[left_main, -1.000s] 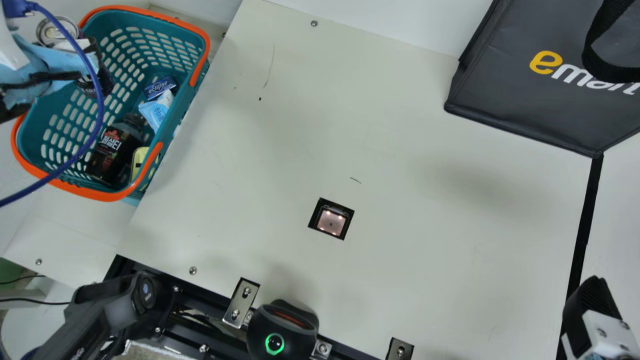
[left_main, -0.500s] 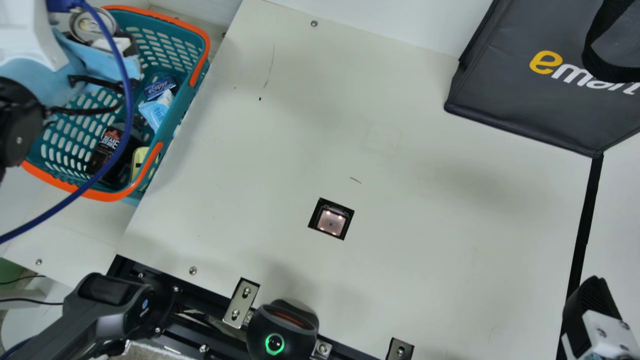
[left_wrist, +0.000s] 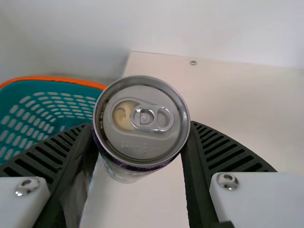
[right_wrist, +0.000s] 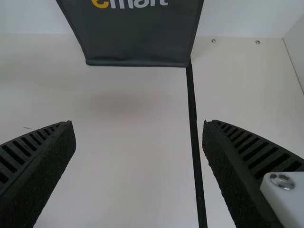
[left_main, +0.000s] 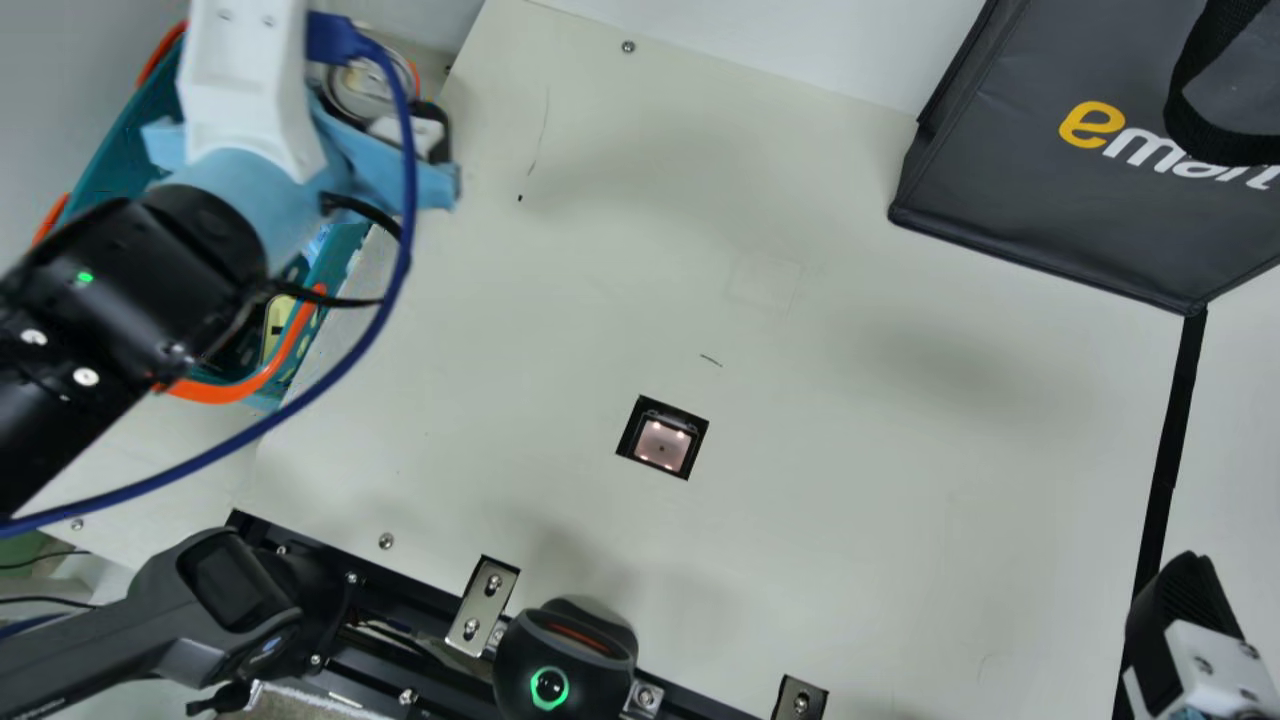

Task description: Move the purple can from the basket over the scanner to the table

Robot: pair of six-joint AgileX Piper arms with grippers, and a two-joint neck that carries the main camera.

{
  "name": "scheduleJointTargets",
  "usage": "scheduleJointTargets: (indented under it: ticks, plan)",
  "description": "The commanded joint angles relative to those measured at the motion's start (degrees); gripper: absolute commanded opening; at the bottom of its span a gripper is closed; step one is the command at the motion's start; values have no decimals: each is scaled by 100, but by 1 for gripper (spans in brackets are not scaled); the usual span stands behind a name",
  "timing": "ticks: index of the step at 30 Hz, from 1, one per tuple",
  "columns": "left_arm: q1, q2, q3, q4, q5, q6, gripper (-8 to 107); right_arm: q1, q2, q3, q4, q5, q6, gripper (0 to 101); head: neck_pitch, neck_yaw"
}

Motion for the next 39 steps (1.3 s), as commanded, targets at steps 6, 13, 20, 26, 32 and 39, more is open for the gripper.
scheduleJointTargets:
  ticks: [6,13,20,26,32,39]
  plan:
    - [-1448,308,-156,-105,246,-683,-8,0,0,0,0,-12,0,95,-166,14]
    - [-1964,418,-164,-649,157,-739,-8,0,0,0,0,-12,0,95,-166,14]
    - [-2176,340,-2,-1215,-44,-649,-8,0,0,0,0,-12,0,95,-166,14]
    - [-2296,212,227,-1556,-298,-614,-8,0,0,0,0,-12,0,95,-166,14]
    - [-2467,61,492,-1678,-570,-687,-8,0,0,0,0,-12,0,95,-166,14]
    - [-2791,-81,870,-1540,-899,-1012,-8,0,0,0,0,-12,0,95,-166,14]
